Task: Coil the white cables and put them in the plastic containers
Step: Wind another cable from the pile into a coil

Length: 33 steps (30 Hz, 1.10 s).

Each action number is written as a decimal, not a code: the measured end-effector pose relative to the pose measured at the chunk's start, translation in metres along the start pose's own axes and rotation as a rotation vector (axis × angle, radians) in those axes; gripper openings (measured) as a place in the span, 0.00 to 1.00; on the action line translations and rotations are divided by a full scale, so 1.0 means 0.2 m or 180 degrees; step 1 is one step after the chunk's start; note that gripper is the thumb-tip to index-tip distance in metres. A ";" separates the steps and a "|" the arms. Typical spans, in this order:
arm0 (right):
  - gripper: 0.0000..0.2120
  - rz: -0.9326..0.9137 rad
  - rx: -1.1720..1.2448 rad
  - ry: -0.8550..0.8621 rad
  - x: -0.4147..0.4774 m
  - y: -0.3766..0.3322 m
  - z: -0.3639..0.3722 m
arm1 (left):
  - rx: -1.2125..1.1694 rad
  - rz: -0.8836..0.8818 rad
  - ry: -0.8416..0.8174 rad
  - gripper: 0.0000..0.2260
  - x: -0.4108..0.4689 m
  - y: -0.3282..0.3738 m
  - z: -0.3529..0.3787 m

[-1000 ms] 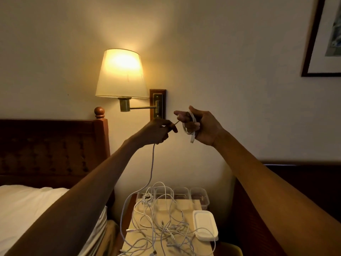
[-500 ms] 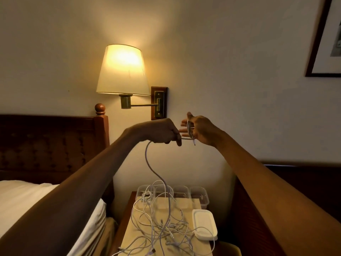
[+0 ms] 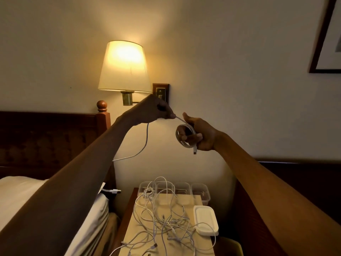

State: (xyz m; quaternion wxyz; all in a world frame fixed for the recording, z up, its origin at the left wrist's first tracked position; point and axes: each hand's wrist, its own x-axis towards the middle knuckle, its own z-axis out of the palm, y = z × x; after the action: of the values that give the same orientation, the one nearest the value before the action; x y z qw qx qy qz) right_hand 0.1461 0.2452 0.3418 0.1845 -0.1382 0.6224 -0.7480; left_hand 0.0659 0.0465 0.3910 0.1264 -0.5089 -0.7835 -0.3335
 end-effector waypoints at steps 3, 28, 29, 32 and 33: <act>0.32 -0.0023 0.0522 -0.0240 -0.02 -0.02 -0.01 | -0.0483 -0.0301 -0.0111 0.07 -0.04 -0.05 0.07; 0.25 -0.0421 0.0482 0.0797 -0.08 -0.05 0.00 | -0.2017 -0.0722 -0.0750 0.10 -0.05 -0.03 0.25; 0.25 -0.0435 0.0477 0.0846 -0.08 -0.05 0.01 | -0.2000 -0.0730 -0.0714 0.10 -0.05 -0.04 0.24; 0.25 -0.0498 0.0415 0.0867 -0.07 -0.07 0.02 | -0.1926 -0.0682 -0.0634 0.11 -0.05 -0.05 0.22; 0.25 -0.0491 0.0419 0.0837 -0.07 -0.07 0.03 | -0.1889 -0.0677 -0.0614 0.11 -0.05 -0.06 0.21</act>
State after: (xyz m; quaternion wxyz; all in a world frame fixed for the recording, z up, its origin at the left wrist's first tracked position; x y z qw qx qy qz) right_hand 0.1587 0.2487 0.3560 0.0522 -0.0741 0.5783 -0.8107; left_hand 0.0669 0.0640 0.3490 -0.1378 -0.4681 -0.7093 -0.5088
